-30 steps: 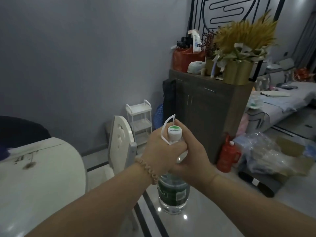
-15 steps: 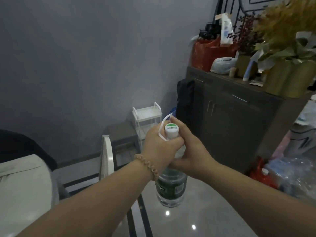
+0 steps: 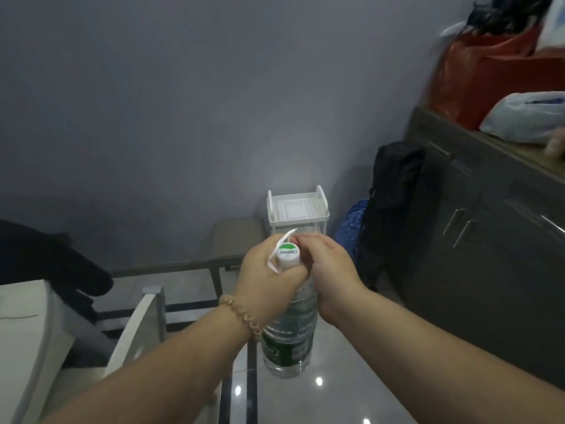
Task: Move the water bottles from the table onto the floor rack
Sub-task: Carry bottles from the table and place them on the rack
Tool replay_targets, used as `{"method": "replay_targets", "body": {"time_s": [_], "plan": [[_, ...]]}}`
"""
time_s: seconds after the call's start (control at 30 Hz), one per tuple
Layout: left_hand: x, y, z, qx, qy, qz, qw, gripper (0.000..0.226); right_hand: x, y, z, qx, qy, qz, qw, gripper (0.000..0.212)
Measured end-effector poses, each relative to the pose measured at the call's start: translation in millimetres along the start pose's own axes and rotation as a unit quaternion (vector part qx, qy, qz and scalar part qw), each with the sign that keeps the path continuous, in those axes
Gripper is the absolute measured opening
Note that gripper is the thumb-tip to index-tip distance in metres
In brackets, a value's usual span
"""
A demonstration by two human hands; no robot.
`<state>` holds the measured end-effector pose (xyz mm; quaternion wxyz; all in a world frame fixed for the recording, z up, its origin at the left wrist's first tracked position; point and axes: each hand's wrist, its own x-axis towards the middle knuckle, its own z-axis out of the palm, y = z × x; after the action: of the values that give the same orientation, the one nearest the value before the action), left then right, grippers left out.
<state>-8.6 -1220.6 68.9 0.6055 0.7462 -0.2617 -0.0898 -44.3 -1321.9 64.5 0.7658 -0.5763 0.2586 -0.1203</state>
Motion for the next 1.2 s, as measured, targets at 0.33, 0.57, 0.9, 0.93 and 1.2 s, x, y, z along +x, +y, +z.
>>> {"method": "replay_targets", "body": {"time_s": [0.33, 0.57, 0.9, 0.93, 1.2], "plan": [[207.3, -75.6, 41.0, 0.031, -0.023, -0.018, 0.999, 0.027, 228.8, 0.2, -21.6, -0.014, -0.041, 0.214, 0.976, 0.047], [329.3, -93.9, 68.1, 0.141, 0.011, 0.064, 0.988, 0.023, 365.6, -20.8, -41.3, 0.071, -0.099, 0.304, 0.945, 0.055], [462.0, -186.5, 106.3, 0.117, -0.059, 0.146, 0.980, 0.053, 562.4, -19.5, -62.1, 0.043, -0.126, 0.194, 0.972, 0.026], [468.2, -196.9, 108.7, 0.129, -0.070, 0.153, 0.977, 0.057, 571.1, -18.0, -63.3, 0.034, -0.129, 0.185, 0.974, 0.025], [510.7, -322.0, 122.3, 0.179, -0.069, 0.208, 0.959, 0.056, 657.9, 40.4, -64.7, -0.077, -0.165, 0.051, 0.982, 0.040]]}}
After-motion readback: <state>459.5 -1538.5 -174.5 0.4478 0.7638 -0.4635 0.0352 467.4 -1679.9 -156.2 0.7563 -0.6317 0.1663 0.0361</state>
